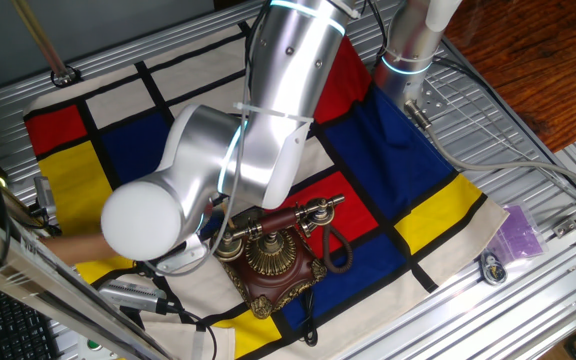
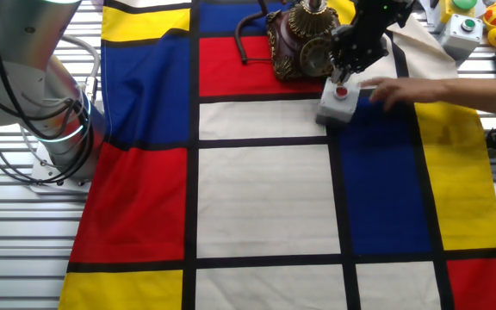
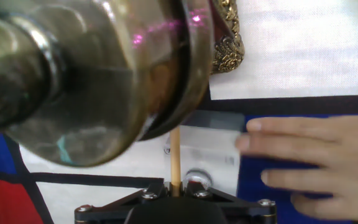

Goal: Dial a number on an old rotary phone

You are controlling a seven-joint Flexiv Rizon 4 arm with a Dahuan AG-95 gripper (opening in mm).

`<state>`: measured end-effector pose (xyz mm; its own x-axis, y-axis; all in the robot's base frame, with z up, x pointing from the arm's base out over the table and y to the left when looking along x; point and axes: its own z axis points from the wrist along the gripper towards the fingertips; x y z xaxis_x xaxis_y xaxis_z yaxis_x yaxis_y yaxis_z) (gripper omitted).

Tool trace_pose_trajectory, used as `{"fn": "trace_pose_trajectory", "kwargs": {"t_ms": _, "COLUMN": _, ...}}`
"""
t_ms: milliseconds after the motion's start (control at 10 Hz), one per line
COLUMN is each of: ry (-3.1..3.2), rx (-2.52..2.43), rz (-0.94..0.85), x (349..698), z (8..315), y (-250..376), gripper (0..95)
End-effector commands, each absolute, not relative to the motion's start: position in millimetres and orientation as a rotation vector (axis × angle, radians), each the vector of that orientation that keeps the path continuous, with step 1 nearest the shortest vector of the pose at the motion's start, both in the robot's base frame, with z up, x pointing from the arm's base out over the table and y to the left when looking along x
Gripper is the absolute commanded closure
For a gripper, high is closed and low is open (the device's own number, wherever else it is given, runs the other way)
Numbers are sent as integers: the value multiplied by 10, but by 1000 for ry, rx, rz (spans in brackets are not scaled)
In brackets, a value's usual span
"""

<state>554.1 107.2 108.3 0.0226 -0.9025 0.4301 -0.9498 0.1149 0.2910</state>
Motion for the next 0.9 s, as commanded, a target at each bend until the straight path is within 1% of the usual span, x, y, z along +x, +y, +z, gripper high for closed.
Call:
{"fn": "trace_pose_trajectory", "kwargs": {"t_ms": 100, "ry": -1882, "rx": 1790, "rz": 124, "x": 5545, "z": 1094, "y": 1071, "gripper": 950}}
{"fn": "trace_pose_trajectory", "kwargs": {"t_ms": 900, "ry": -1857, "rx": 1781, "rz": 145, "x": 5529, "z": 1086, "y": 1062, "gripper": 950}}
